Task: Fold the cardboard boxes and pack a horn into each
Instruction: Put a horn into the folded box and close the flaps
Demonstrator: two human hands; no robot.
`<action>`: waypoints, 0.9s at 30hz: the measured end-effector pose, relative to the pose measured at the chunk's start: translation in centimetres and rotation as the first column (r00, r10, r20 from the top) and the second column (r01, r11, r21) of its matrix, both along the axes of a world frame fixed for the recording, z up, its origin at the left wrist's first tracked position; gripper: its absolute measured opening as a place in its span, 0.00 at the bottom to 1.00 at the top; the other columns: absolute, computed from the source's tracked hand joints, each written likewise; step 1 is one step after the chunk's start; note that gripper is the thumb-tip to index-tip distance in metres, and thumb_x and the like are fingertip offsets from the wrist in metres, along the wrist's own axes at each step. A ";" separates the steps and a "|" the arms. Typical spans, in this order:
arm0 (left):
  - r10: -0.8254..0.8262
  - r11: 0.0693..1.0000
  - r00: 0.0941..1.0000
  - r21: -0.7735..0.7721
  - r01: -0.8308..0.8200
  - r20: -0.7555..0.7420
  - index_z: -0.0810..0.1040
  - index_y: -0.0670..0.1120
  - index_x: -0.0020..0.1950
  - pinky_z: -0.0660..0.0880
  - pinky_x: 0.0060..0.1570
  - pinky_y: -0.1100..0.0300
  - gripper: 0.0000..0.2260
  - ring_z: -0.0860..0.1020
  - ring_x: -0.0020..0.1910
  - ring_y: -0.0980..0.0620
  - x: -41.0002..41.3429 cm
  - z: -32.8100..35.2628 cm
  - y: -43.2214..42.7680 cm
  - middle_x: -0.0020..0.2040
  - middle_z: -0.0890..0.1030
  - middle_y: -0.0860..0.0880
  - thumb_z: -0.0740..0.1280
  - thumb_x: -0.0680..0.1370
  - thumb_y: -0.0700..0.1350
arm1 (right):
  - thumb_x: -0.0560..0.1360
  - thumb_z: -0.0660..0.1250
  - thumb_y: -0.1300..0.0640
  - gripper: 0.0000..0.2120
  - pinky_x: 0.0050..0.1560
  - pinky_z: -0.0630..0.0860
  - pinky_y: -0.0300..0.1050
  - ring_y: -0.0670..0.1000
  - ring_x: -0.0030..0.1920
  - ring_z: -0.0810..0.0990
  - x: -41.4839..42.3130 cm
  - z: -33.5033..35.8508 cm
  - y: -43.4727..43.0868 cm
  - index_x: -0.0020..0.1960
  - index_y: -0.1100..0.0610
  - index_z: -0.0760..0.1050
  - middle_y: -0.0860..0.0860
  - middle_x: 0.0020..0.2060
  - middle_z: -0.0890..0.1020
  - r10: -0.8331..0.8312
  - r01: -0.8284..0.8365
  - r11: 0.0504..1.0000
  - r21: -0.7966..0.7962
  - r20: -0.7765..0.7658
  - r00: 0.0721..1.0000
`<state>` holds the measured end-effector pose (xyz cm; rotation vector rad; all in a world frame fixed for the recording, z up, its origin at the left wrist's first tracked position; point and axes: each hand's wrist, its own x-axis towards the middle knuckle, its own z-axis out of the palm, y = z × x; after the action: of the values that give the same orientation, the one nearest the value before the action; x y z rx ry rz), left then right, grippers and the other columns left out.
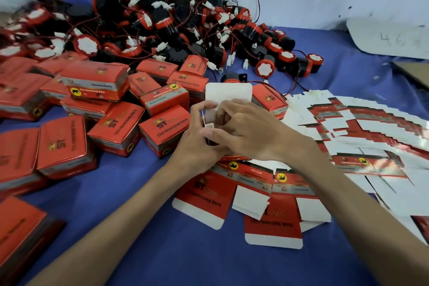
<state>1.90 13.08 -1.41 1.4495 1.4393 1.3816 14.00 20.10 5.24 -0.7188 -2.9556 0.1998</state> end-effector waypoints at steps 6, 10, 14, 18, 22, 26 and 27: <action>-0.009 1.000 1.000 0.027 0.009 -0.008 0.59 0.60 0.62 0.74 0.51 0.68 0.29 0.78 0.53 0.63 -0.1 -0.3 -0.4 0.52 0.79 0.63 0.73 0.71 0.47 | 0.77 0.55 0.42 0.23 0.51 0.66 0.43 0.51 0.47 0.77 0.1 -0.7 -0.2 0.46 0.55 0.84 0.49 0.45 0.83 -0.001 -0.001 1.000 -0.012 -0.184 0.983; -0.019 0.999 1.000 0.048 0.019 -0.005 0.59 0.59 0.62 0.74 0.46 0.66 0.25 0.79 0.46 0.61 -0.1 -0.3 -0.3 0.49 0.77 0.56 0.71 0.74 0.44 | 0.75 0.66 0.50 0.12 0.51 0.72 0.51 0.53 0.49 0.79 0.6 -0.8 0.5 0.53 0.54 0.83 0.50 0.44 0.85 -0.017 -0.003 0.996 -0.084 -0.231 0.973; -0.134 0.991 0.981 0.035 0.130 0.138 0.61 0.55 0.63 0.76 0.48 0.65 0.26 0.81 0.51 0.56 -0.6 0.1 -0.9 0.56 0.77 0.49 0.68 0.71 0.40 | 0.77 0.63 0.50 0.11 0.56 0.69 0.48 0.52 0.53 0.77 0.7 -0.8 0.6 0.53 0.48 0.83 0.46 0.50 0.84 0.091 -0.088 0.996 0.031 -0.130 0.987; 0.027 0.999 0.982 0.020 -0.031 0.186 0.67 0.45 0.59 0.72 0.44 0.72 0.21 0.79 0.44 0.64 -0.5 0.5 0.6 0.47 0.75 0.51 0.66 0.72 0.26 | 0.77 0.55 0.43 0.20 0.51 0.58 0.40 0.47 0.53 0.73 1.4 -0.7 1.0 0.50 0.48 0.84 0.44 0.52 0.82 0.145 -0.142 0.989 0.035 -0.121 0.982; -0.006 1.000 0.976 0.030 -0.001 0.216 0.67 0.52 0.60 0.74 0.47 0.69 0.07 0.79 0.48 0.67 -0.1 0.3 -0.4 0.47 0.80 0.56 0.55 0.83 0.47 | 0.71 0.71 0.54 0.05 0.48 0.66 0.43 0.51 0.47 0.77 0.9 -1.4 0.5 0.44 0.49 0.85 0.45 0.45 0.83 0.126 -0.120 0.992 0.036 -0.290 0.949; -0.066 0.996 0.974 0.064 0.053 0.217 0.64 0.54 0.61 0.76 0.46 0.68 0.12 0.81 0.51 0.60 -0.1 0.2 -0.7 0.51 0.82 0.57 0.57 0.79 0.54 | 0.69 0.68 0.56 0.06 0.53 0.68 0.49 0.53 0.50 0.76 0.7 -1.6 0.3 0.38 0.51 0.85 0.47 0.47 0.83 0.203 -0.185 0.977 0.106 -0.206 0.957; -0.071 0.996 0.976 0.069 0.058 0.205 0.64 0.54 0.62 0.76 0.46 0.67 0.14 0.81 0.51 0.59 0.0 0.3 -0.7 0.51 0.81 0.55 0.58 0.78 0.55 | 0.69 0.66 0.55 0.08 0.55 0.68 0.49 0.54 0.52 0.76 0.7 -1.6 0.5 0.38 0.52 0.84 0.47 0.48 0.83 0.228 -0.208 0.969 0.132 -0.164 0.960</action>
<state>1.86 12.39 -1.09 1.3343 1.2174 1.5006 14.69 20.56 3.64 -0.3397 -2.8413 0.1032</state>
